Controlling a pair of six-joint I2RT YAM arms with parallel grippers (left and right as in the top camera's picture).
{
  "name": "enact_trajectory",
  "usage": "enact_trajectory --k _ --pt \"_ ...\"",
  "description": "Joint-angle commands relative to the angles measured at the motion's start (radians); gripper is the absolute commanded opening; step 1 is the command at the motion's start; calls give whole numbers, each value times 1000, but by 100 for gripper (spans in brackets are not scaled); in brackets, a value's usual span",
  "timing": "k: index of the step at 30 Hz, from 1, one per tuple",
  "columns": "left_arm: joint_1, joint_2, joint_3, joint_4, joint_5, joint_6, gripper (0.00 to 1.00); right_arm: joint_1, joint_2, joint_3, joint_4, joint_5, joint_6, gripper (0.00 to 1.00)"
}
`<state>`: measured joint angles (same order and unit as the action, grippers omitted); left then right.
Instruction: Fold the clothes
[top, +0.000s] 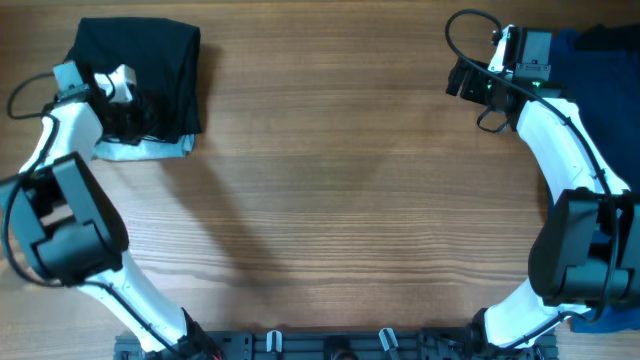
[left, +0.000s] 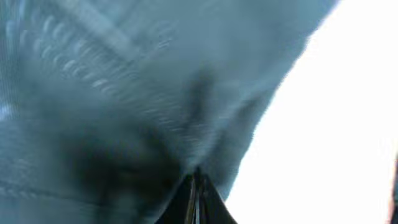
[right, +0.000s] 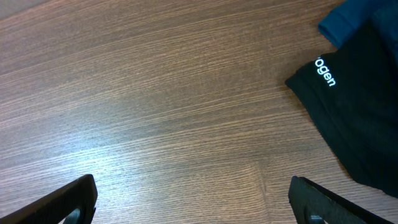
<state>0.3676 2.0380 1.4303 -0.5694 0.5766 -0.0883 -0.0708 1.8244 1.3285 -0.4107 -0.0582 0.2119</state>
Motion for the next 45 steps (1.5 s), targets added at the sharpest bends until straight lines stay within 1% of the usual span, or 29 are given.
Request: enact_trajectory --k 1,3,4,7,10,12,16,17,19,20,21,23,24,27,29,31,33,36,38,42,43,44,45 --pt "29 -198 47 79 -2 -53 4 1 4 1 2 13 -2 99" --pt "61 -225 47 113 -66 -85 4 1 4 1 3 13 -3 99" --pt "83 -226 47 125 -67 -85 4 1 4 1 3 13 -2 100" --pt "145 -204 46 126 -127 -108 4 1 4 1 3 13 -2 99" --pt "191 -159 46 129 -163 -106 4 1 4 1 3 13 -2 100" --pt "194 -128 46 125 -197 -107 4 1 4 1 3 13 -2 99" --pt "198 -27 46 137 -319 -112 4 1 4 1 2 13 -2 99" --pt "204 -10 46 135 -348 -140 4 1 4 1 2 13 -2 100" --pt "222 4 46 130 -357 -208 4 1 4 1 2 13 -2 100" --pt "236 5 45 124 -357 -280 4 1 4 1 2 14 -2 99" --pt "245 4 45 125 -333 -322 4 1 4 1 3 13 -2 99" --pt "250 -12 45 135 -245 -312 4 1 4 1 2 13 -2 100" --pt "248 -22 45 132 -228 -312 4 1 4 1 3 13 -2 99" --pt "216 -96 45 124 -153 -313 4 1 4 1 2 13 -2 99" --pt "181 -151 45 124 -142 -317 4 1 4 1 3 13 -3 99" --pt "121 -218 45 117 -143 -318 4 1 4 1 3 13 -2 99" --pt "50 -261 45 106 -143 -344 4 1 4 1 3 13 -2 99" --pt "-68 -273 45 107 -154 -378 5 1 4 1 3 14 -2 99" --pt "-162 -270 45 106 -200 -392 6 1 4 1 2 13 -2 100" --pt "-301 -270 45 110 -339 -392 14 1 4 1 3 13 -2 100" --pt "-325 -270 45 110 -370 -392 20 1 4 1 3 13 -2 100" --pt "-340 -270 45 110 -388 -391 30 1 4 1 2 13 -2 100" --pt "-357 -270 45 109 -396 -391 50 1 4 1 3 13 -2 100"
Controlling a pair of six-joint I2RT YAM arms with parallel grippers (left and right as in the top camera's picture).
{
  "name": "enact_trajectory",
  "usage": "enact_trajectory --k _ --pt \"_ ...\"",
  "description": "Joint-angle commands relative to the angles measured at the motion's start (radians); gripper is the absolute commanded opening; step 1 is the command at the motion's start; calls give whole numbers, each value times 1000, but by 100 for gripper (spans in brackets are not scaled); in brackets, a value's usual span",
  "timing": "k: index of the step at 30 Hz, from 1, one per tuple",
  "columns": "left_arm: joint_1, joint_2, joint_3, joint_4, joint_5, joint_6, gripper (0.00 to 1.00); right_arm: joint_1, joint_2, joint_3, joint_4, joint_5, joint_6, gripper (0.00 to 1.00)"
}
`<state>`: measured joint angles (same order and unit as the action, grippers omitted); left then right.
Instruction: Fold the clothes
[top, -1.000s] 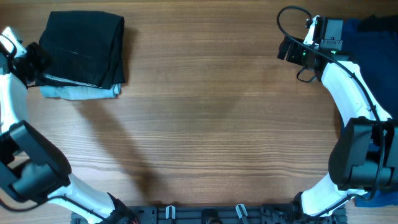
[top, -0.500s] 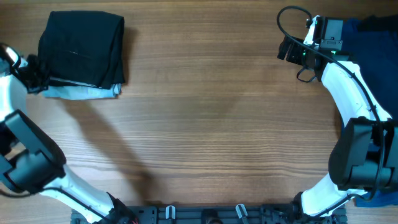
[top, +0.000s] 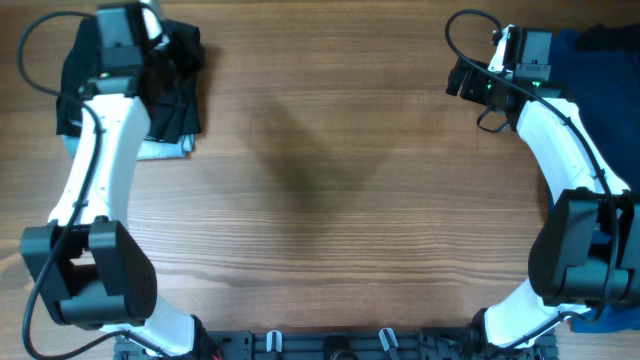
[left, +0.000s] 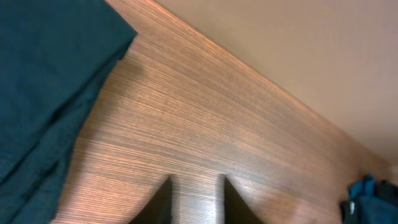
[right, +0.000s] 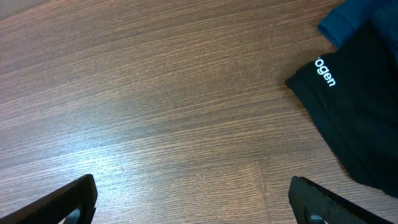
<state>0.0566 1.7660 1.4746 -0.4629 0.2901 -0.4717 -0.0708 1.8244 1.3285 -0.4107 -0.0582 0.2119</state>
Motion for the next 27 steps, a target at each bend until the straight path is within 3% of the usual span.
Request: enact_trajectory --k 1,2,27 --pt "-61 2 1 3 -109 -8 89 1 4 1 2 13 -2 99" --pt "-71 2 1 3 -109 -8 100 1 4 1 2 13 -2 99" --pt "-94 2 1 2 -109 -8 100 6 -34 0 -2 14 -2 100"
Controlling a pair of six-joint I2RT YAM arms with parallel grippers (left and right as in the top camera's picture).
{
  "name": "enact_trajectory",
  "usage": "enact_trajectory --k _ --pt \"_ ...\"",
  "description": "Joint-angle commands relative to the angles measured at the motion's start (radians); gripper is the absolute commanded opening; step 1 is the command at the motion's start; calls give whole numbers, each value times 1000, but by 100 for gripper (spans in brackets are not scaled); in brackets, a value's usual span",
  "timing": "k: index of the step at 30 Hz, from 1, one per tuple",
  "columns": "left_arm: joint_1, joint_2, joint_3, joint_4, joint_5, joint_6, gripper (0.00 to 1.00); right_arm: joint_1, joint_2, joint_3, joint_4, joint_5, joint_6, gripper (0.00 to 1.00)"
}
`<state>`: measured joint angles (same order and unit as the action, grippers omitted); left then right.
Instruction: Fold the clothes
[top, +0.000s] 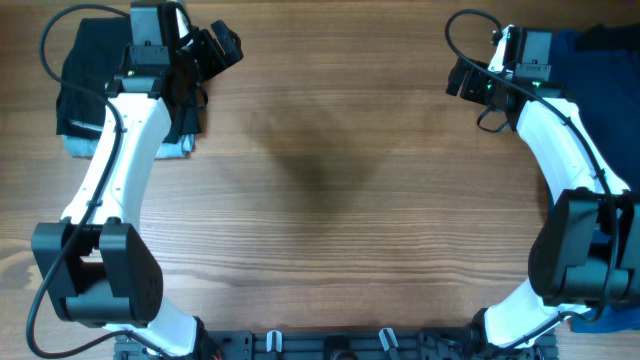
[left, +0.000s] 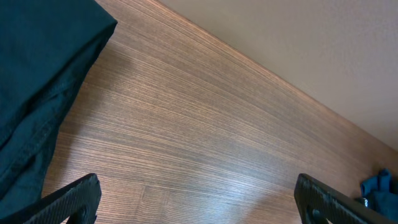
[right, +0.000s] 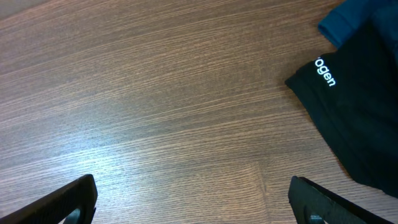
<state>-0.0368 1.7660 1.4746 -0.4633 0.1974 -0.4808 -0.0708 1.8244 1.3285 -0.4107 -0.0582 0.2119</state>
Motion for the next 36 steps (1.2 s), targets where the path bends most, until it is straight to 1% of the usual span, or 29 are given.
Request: enact_trajectory --k 1,2,3,8,11,13,14,16,20,24,27,31,33,36 --pt "0 2 1 2 -16 1 100 19 -71 0 -2 14 -2 100" --pt "0 2 1 2 -16 1 100 51 -149 0 -1 13 -2 100" --pt "0 2 1 2 -16 2 100 69 -187 0 -1 13 -2 99" --pt "0 2 1 2 -16 1 100 190 -484 0 -2 13 -2 99" --pt "0 2 1 2 -16 2 100 222 -649 0 -2 13 -2 100" --pt "0 2 1 2 -16 2 100 222 -753 0 -2 13 -2 100" --pt "0 2 1 2 -16 1 100 222 -846 0 -2 13 -2 99" --pt "0 2 1 -1 -16 1 100 222 -943 0 -7 16 -3 99" --pt "0 2 1 -1 -16 1 100 222 -1170 -1 -155 31 -3 99" --pt "0 2 1 -1 -16 1 100 222 -1340 -23 -308 37 -4 99" --pt "0 2 1 -1 -16 1 100 219 -1452 -97 -337 43 -3 100" --pt "0 2 1 -1 -16 1 100 193 -1633 -286 -319 43 1 100" --pt "0 2 1 -1 -16 1 100 193 -1691 -381 -270 43 0 100" --pt "0 2 1 -1 -16 1 100 193 -1756 -537 -147 43 1 100"
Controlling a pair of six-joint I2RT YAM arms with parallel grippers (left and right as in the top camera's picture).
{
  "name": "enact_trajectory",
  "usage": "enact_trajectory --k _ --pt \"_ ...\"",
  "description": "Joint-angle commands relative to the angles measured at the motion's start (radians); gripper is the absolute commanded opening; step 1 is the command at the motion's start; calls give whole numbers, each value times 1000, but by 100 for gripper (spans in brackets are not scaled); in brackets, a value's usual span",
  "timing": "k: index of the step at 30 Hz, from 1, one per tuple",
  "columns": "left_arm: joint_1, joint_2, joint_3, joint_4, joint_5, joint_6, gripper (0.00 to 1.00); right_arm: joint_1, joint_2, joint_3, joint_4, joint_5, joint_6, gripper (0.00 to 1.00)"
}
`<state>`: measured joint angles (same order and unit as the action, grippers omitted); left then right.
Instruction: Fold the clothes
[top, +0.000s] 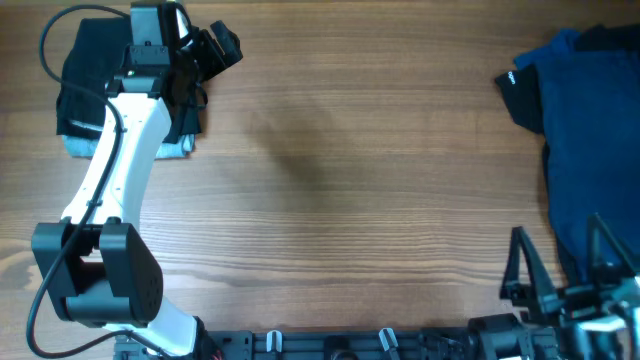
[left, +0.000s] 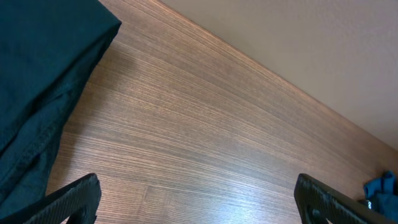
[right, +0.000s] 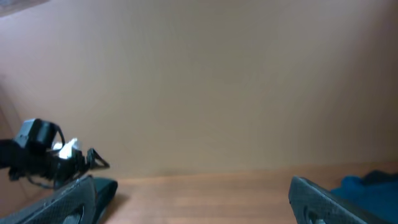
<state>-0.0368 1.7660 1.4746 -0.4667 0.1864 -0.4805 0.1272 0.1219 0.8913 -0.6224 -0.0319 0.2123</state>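
A folded stack lies at the back left: a black garment (top: 88, 70) on a light blue one (top: 140, 150). In the left wrist view its dark edge (left: 37, 74) fills the left side. My left gripper (top: 222, 45) hovers open just right of the stack, over bare wood (left: 199, 200). A loose blue garment (top: 590, 140) and a black one with white lettering (top: 524, 90) are heaped at the right. My right gripper (top: 560, 265) is open at the front right edge, holding nothing; its camera (right: 199, 205) looks level across the table.
The wooden table (top: 350, 200) spreads between stack and heap. A beige wall (right: 205, 81) stands behind the table. The left arm (right: 50, 155) shows small in the right wrist view. The arm mounts (top: 330, 345) line the front edge.
My right arm has left the back right, beside the heap, and now sits low at the front right edge, still open. The left arm and both piles are as they were.
My left gripper was first pressed shut into the folded stack at the back left. Then it was raised over the stack, jaws slightly apart and empty. Then it stood wide open just right of the stack, where it remains. The right gripper stayed open by the heap, then withdrew.
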Motion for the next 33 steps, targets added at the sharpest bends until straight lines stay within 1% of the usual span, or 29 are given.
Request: enact_trajectory --k 1,3,12,15,17,27,30,33 --pt "0 2 1 2 -5 1 100 -5 -76 -156 121 17 0 99" --pt "0 2 1 2 -5 1 100 -8 -116 -258 226 17 0 100" --pt "0 2 1 2 -5 1 100 -17 -118 -642 715 17 8 100" --pt "0 2 1 2 -5 1 100 -17 -118 -753 829 18 25 100" --pt "0 2 1 2 -5 1 100 -20 -118 -804 857 18 43 99" --pt "0 2 1 2 -5 1 100 -43 -118 -887 876 33 61 100" --pt "0 2 1 2 -5 1 100 -43 -118 -886 864 33 68 100" --pt "0 2 1 2 -5 1 100 -43 -118 -886 803 39 49 99"
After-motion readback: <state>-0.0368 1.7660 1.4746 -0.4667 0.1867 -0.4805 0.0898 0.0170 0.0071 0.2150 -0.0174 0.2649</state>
